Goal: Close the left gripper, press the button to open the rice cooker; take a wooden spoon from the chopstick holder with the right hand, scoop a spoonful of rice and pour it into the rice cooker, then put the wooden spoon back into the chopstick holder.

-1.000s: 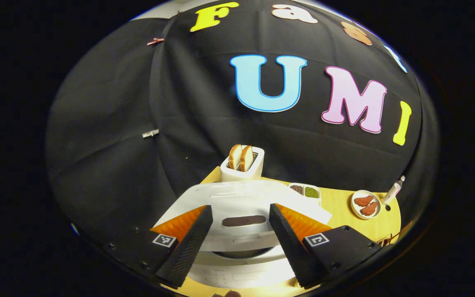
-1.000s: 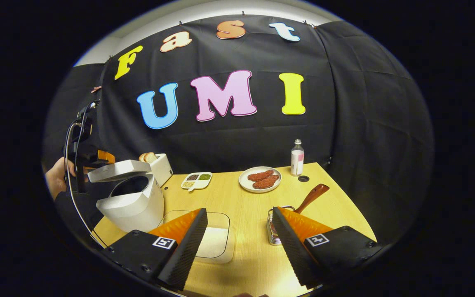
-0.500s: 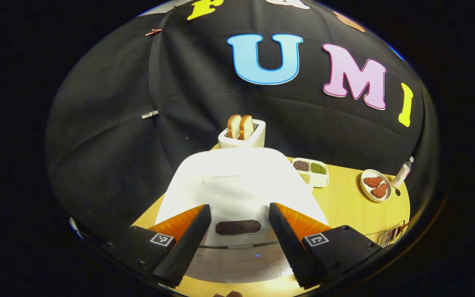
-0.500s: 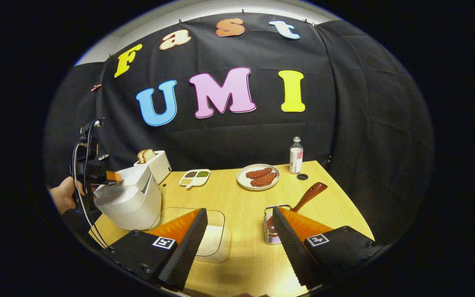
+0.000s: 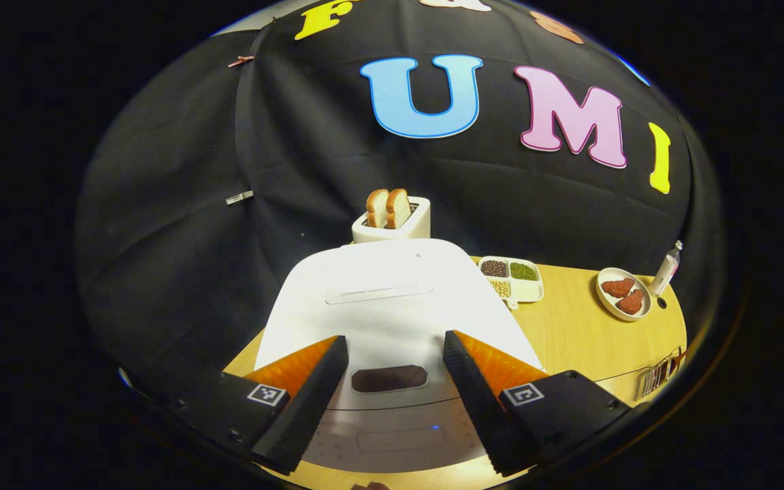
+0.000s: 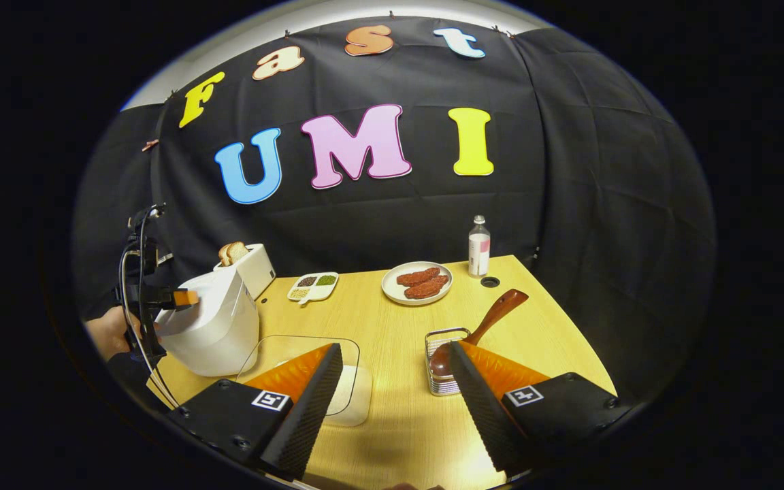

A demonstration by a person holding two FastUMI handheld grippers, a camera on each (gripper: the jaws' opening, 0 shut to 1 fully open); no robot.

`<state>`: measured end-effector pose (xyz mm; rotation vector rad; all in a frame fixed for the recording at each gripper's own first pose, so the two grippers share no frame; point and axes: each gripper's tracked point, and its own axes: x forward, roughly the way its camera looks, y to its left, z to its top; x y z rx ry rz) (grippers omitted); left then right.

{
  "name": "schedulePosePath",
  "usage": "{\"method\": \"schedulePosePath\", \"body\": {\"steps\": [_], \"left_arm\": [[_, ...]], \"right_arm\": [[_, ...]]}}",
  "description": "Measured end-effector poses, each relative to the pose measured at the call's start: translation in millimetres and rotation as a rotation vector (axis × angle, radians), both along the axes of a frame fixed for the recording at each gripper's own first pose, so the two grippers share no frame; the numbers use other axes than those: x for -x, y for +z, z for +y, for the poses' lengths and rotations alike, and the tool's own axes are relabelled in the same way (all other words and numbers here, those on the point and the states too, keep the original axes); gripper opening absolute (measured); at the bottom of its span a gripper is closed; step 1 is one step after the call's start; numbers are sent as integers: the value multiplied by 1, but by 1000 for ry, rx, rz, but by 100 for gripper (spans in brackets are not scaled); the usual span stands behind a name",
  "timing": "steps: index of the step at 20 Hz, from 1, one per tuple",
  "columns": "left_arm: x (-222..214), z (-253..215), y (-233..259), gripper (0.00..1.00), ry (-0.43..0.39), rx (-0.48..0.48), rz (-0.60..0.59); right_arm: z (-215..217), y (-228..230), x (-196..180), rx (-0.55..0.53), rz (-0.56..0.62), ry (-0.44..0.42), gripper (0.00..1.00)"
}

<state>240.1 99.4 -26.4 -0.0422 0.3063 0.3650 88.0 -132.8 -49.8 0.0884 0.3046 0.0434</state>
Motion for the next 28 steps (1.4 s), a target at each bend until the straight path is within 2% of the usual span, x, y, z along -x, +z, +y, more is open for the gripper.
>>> {"method": "schedulePosePath", "body": {"steps": [3,4,7,10,13,16,21,25,28], "left_arm": [[14,-8,8,99,-26,3,-36],[23,-11,19,96,-33,-19,-63],[54,-28,66,95,-73,-94,-184],[97,-52,115,95,-122,-128,-309],[145,-75,134,95,-175,-177,-384],[184,-95,133,95,-236,-162,-409],[229,-110,124,95,-313,-83,-416],[253,-128,122,95,-358,-132,-420],[272,-140,126,95,-337,-120,-435]], "right_arm": [[6,5,-1,9,-20,14,99],[7,8,-3,12,-30,15,99],[12,28,-12,16,-78,16,99],[16,64,-21,40,-161,13,99],[17,103,-19,71,-256,-13,99],[14,128,0,90,-315,-69,99],[7,137,59,168,-318,-138,98],[8,131,93,170,-308,-136,100],[-1,134,111,157,-328,-115,100]]}}
